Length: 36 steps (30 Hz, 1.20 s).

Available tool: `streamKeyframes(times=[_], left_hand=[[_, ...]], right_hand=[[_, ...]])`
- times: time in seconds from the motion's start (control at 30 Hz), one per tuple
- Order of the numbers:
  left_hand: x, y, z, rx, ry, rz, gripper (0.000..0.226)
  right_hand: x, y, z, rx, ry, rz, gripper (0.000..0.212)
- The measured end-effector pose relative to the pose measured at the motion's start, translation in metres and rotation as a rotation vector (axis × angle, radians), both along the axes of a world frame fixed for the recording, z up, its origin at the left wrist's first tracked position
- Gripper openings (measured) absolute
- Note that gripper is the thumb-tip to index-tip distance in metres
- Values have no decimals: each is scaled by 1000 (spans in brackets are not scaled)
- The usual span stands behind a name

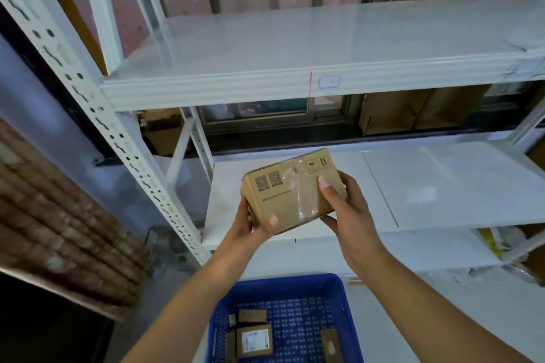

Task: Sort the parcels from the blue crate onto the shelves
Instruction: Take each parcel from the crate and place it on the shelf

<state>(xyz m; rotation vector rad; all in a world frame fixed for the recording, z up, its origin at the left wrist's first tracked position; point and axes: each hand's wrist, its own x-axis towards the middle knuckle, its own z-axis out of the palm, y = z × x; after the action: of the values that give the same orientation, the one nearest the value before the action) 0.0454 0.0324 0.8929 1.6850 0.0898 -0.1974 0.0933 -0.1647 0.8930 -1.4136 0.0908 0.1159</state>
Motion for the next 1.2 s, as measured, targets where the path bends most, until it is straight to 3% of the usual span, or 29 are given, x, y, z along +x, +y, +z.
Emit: streamKeyframes(times=[0.13,0.23,0.33,0.43,0.47,0.53,0.73,0.87,0.93,1.03,1.1,1.2], left_hand=[[8,-12,17,-186,-139,417,39],[11,-5,21,-125,-288,530,36],[10,-2,25,-67,-280,511,65],[11,-3,38,159,-87,467,141],[10,-4,43,201,-27,448,156],[8,-8,51,185,4,411,168],[3,-11,56,53,12,392,169],[6,3,52,7,31,402,159],[5,20,48,-134,48,360,140],[1,53,44,-324,49,199,104],[0,67,44,-368,34,128,102],[3,75,47,-350,13,78,102]], right_hand=[[-6,11,13,-127,-117,34,58],[-11,17,15,-297,-215,52,59],[-19,23,10,-442,-308,76,74],[-28,29,8,-537,-358,76,76],[-31,31,8,-558,-371,85,77],[-35,36,5,-627,-442,84,83],[-38,52,3,-814,-608,-41,98],[-40,45,10,-897,-588,84,89],[-37,31,19,-730,-480,162,76],[-12,1,25,-508,-243,-52,81],[2,-12,33,-448,-104,-41,80],[8,-16,39,-268,-53,115,35]])
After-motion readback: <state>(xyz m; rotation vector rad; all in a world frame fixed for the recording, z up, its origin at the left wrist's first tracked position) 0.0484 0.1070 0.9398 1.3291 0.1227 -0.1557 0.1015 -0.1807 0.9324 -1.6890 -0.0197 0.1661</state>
